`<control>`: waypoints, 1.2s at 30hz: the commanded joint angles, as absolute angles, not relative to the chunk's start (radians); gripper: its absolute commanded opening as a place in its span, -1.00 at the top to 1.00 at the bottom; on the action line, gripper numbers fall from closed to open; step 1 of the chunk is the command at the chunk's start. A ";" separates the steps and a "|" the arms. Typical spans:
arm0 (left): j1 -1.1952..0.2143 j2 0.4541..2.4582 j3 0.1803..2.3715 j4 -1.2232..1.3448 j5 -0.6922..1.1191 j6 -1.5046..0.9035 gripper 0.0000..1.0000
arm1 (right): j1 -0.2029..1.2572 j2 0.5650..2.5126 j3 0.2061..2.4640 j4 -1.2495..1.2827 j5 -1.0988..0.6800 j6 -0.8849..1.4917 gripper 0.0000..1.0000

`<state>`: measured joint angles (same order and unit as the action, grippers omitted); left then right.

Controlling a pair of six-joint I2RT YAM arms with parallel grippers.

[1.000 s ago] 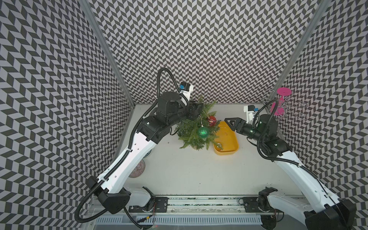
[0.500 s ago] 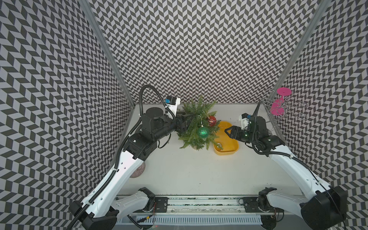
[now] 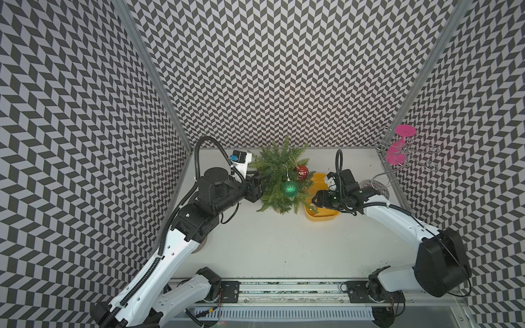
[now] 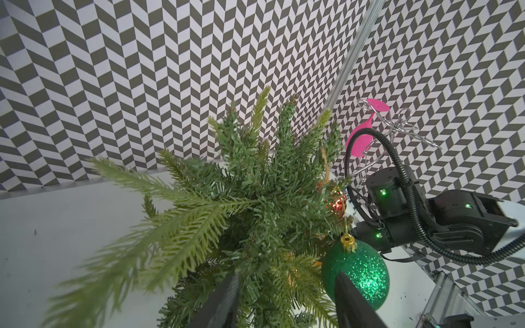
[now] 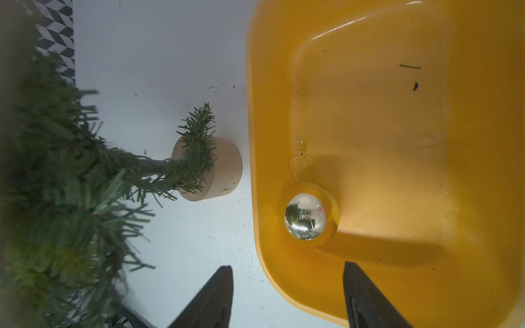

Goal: Decorate the small christmas tree with ornaments
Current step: Hang an ornament on the christmas tree, then pick up an ornament from the container.

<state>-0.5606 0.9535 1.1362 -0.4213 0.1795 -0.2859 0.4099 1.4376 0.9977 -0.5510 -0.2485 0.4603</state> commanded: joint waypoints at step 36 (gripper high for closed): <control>-0.542 0.963 1.132 -0.393 0.191 -0.293 -0.13 | 0.450 1.702 1.084 -0.503 0.053 0.404 -0.34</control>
<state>-0.5491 0.9588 1.1267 -0.4191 0.1783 -0.2890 0.4488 1.6836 1.0542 -0.5156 0.0048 0.4221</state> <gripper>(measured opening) 0.563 0.669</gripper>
